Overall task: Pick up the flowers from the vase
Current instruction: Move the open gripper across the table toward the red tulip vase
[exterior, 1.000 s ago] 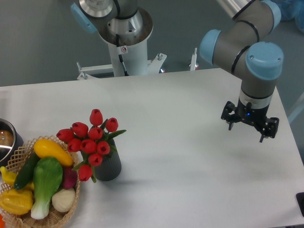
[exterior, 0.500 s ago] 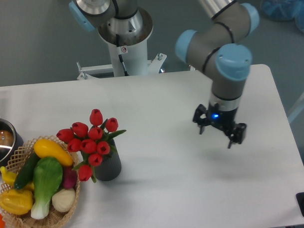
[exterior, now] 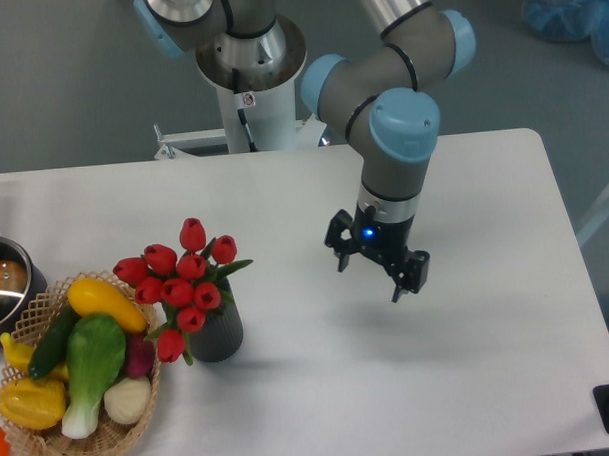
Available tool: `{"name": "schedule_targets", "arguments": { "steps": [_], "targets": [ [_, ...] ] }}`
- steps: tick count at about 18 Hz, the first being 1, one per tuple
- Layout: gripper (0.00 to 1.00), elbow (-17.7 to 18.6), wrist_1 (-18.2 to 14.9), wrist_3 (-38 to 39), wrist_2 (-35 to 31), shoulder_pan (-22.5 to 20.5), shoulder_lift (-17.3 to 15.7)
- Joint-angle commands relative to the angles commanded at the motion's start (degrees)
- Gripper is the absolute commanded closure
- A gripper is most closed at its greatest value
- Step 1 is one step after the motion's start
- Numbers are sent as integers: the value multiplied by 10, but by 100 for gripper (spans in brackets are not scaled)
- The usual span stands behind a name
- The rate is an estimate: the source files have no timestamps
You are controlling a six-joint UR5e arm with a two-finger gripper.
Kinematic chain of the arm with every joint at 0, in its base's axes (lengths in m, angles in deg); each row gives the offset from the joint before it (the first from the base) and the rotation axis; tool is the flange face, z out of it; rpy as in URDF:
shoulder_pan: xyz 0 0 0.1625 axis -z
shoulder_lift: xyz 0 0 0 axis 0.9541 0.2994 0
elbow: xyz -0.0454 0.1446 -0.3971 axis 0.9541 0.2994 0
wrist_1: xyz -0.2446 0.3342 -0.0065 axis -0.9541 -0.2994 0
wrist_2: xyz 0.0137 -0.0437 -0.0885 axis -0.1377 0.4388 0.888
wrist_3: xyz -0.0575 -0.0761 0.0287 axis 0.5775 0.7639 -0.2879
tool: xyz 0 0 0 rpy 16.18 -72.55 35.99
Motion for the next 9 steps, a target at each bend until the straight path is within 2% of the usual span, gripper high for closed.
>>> {"name": "schedule_targets", "arguments": {
  "steps": [4,9],
  "targets": [
    [0,3,1,-1,33,-1,-2],
    [0,14,0,-1,130,-6,-1]
  ]
}}
